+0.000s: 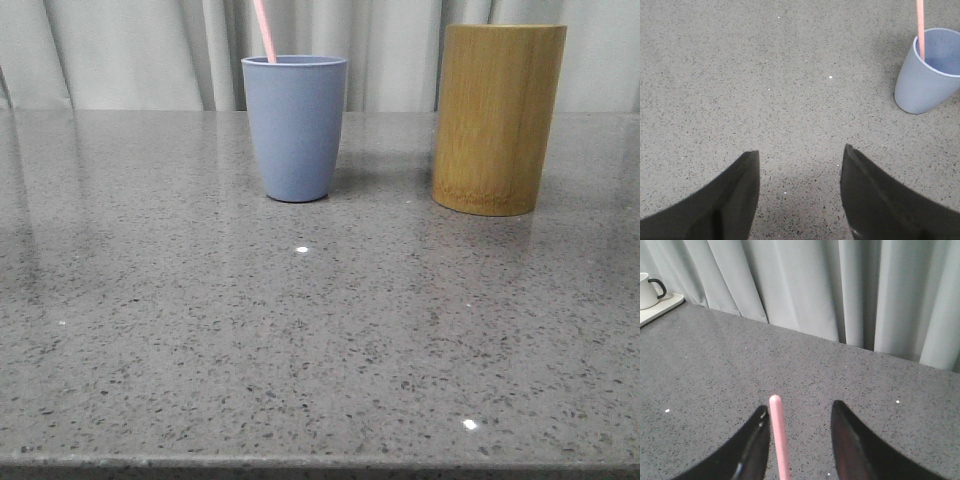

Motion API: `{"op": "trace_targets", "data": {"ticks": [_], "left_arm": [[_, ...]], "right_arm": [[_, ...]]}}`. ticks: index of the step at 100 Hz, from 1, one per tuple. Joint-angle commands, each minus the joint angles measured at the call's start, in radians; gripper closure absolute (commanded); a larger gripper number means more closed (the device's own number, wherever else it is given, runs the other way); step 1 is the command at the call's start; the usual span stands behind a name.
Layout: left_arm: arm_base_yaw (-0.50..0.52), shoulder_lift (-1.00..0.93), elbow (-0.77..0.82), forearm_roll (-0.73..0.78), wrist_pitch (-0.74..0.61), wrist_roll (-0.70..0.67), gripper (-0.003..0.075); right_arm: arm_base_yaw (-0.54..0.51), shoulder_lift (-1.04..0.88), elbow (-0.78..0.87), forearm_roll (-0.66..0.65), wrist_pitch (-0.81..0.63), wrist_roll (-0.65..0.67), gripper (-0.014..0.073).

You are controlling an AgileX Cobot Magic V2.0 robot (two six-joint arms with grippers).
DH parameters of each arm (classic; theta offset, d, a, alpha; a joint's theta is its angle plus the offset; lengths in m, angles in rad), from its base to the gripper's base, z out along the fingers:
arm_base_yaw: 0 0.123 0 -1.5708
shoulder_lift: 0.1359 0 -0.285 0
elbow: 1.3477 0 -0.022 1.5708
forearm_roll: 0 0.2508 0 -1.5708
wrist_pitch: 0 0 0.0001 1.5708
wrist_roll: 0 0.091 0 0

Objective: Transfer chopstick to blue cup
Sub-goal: 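Open the right gripper and withdraw it from the chopstick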

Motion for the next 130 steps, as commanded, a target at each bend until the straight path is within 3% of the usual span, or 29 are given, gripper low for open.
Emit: {"op": "trace_targets", "data": {"ticks": [1, 50, 63, 73, 97, 105, 130], "left_arm": [[0.004, -0.026, -0.012, 0.002, -0.092, -0.009, 0.0363], [0.004, -0.157, 0.127, 0.006, -0.199, -0.009, 0.0365], [0.004, -0.185, 0.161, 0.006, -0.206, -0.009, 0.0414], [0.004, -0.2, 0.183, 0.004, -0.206, -0.015, 0.0481], [0.004, -0.256, 0.241, 0.004, -0.234, -0.016, 0.068], [0.004, -0.282, 0.271, 0.004, -0.254, -0.016, 0.0739], [0.004, -0.385, 0.383, 0.0, -0.31, -0.016, 0.0739]], "right_arm": [[-0.019, -0.09, -0.009, -0.006, -0.061, -0.011, 0.0278], [-0.15, -0.473, 0.381, -0.095, -0.064, -0.011, 0.0278], [-0.155, -0.586, 0.503, -0.101, -0.093, -0.011, 0.0285], [-0.155, -0.68, 0.59, -0.101, -0.106, -0.011, 0.0363], [-0.155, -0.885, 0.774, -0.101, -0.108, -0.011, 0.0671], [-0.155, -0.948, 0.825, -0.102, -0.106, -0.011, 0.0655], [-0.155, -1.128, 0.996, -0.102, -0.108, -0.011, 0.0655]]}}
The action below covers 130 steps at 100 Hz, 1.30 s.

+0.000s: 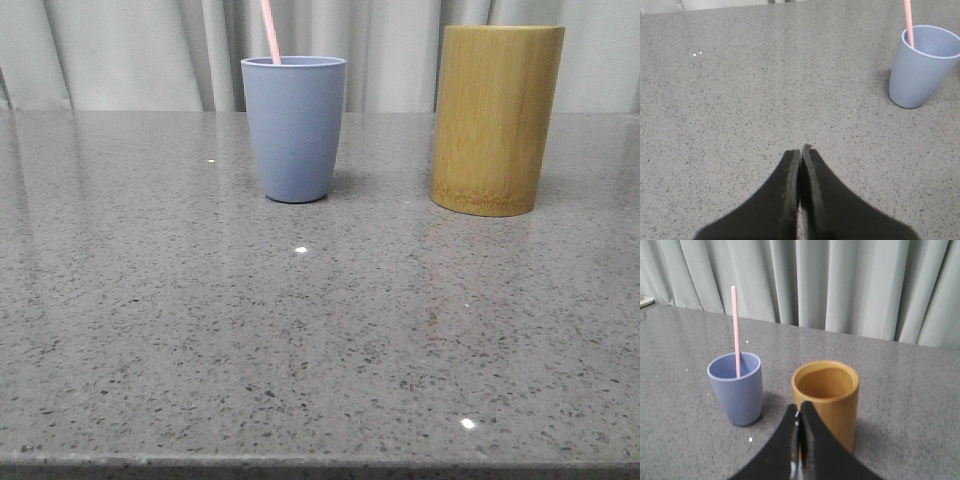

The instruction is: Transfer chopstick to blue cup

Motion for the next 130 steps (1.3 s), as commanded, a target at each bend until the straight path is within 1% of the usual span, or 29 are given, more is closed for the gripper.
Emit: {"op": "trace_targets", "data": {"ticks": [1, 23, 48, 63, 130], "left_arm": [[0.004, -0.033, 0.007, -0.004, -0.095, -0.013, 0.0739], [0.004, -0.147, 0.105, -0.006, -0.099, -0.013, 0.0739], [0.004, -0.289, 0.197, -0.008, -0.101, -0.013, 0.0739], [0.004, -0.318, 0.212, -0.008, -0.097, -0.013, 0.0739], [0.004, -0.318, 0.214, -0.019, -0.089, -0.013, 0.0739]], "right_arm": [[-0.005, -0.056, 0.029, -0.009, -0.087, -0.008, 0.0655], [-0.005, -0.211, 0.16, -0.009, -0.1, -0.008, 0.0655], [-0.005, -0.331, 0.227, -0.009, -0.096, -0.008, 0.0655], [-0.005, -0.341, 0.231, -0.009, -0.084, -0.008, 0.0655], [-0.005, -0.341, 0.231, -0.009, -0.085, -0.008, 0.0655]]}}
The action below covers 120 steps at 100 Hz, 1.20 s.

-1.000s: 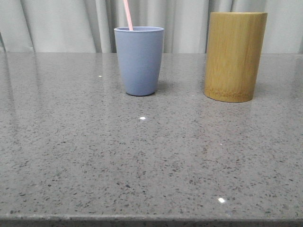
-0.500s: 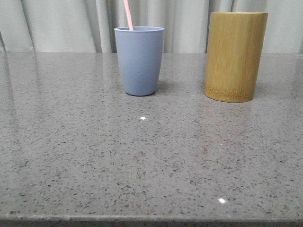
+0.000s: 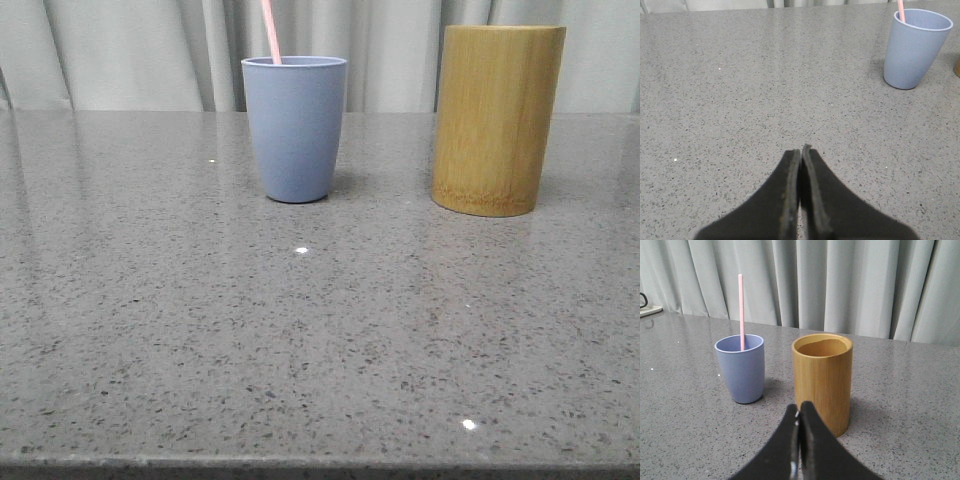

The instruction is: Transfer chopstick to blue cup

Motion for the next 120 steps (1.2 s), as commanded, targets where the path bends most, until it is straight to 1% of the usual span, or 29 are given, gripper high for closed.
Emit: {"op": "trace_targets", "data": {"ticks": [1, 13, 24, 36, 47, 60, 68, 74, 86, 99, 106, 112, 116, 120], "left_arm": [[0.004, 0.009, -0.026, -0.009, -0.07, -0.012, 0.0739], [0.004, 0.009, -0.017, -0.009, -0.074, -0.012, 0.0739], [0.004, 0.009, -0.004, 0.084, -0.071, -0.012, 0.0739], [0.008, -0.014, 0.017, 0.09, -0.082, -0.012, 0.0739], [0.039, -0.043, 0.064, 0.067, -0.177, -0.012, 0.0739], [0.119, -0.077, 0.149, 0.04, -0.335, -0.005, 0.0739], [0.165, -0.101, 0.201, 0.023, -0.409, -0.002, 0.0739], [0.2, -0.125, 0.242, 0.012, -0.456, 0.035, 0.0739], [0.265, -0.182, 0.313, -0.05, -0.507, 0.132, 0.0739], [0.308, -0.253, 0.386, -0.052, -0.53, 0.132, 0.0739], [0.315, -0.294, 0.429, -0.052, -0.565, 0.132, 0.0739], [0.316, -0.295, 0.466, -0.052, -0.621, 0.132, 0.0739], [0.316, -0.295, 0.462, -0.052, -0.577, 0.132, 0.0739], [0.316, -0.295, 0.464, -0.052, -0.577, 0.132, 0.0739]], "right_arm": [[-0.005, 0.005, -0.027, -0.009, -0.077, -0.007, 0.0655], [-0.005, 0.005, -0.027, -0.009, -0.077, -0.007, 0.0655], [-0.005, 0.005, -0.027, -0.009, -0.077, -0.007, 0.0655], [-0.005, 0.005, -0.027, -0.009, -0.077, -0.007, 0.0655], [-0.005, 0.005, -0.027, -0.009, -0.077, -0.007, 0.0655], [-0.005, 0.005, -0.027, -0.009, -0.076, -0.007, 0.0655], [-0.005, 0.005, -0.027, -0.009, -0.077, -0.007, 0.0655], [-0.005, 0.005, -0.027, -0.009, -0.077, -0.007, 0.0655], [-0.005, 0.005, -0.027, -0.009, -0.077, -0.007, 0.0655], [-0.005, 0.005, -0.027, -0.009, -0.077, -0.007, 0.0655], [-0.005, 0.005, -0.027, -0.009, -0.077, -0.007, 0.0655], [-0.005, 0.005, -0.027, -0.009, -0.075, -0.007, 0.0655], [-0.005, 0.005, -0.027, -0.009, -0.075, -0.007, 0.0655], [-0.005, 0.005, -0.027, -0.009, -0.077, -0.007, 0.0655]]}}
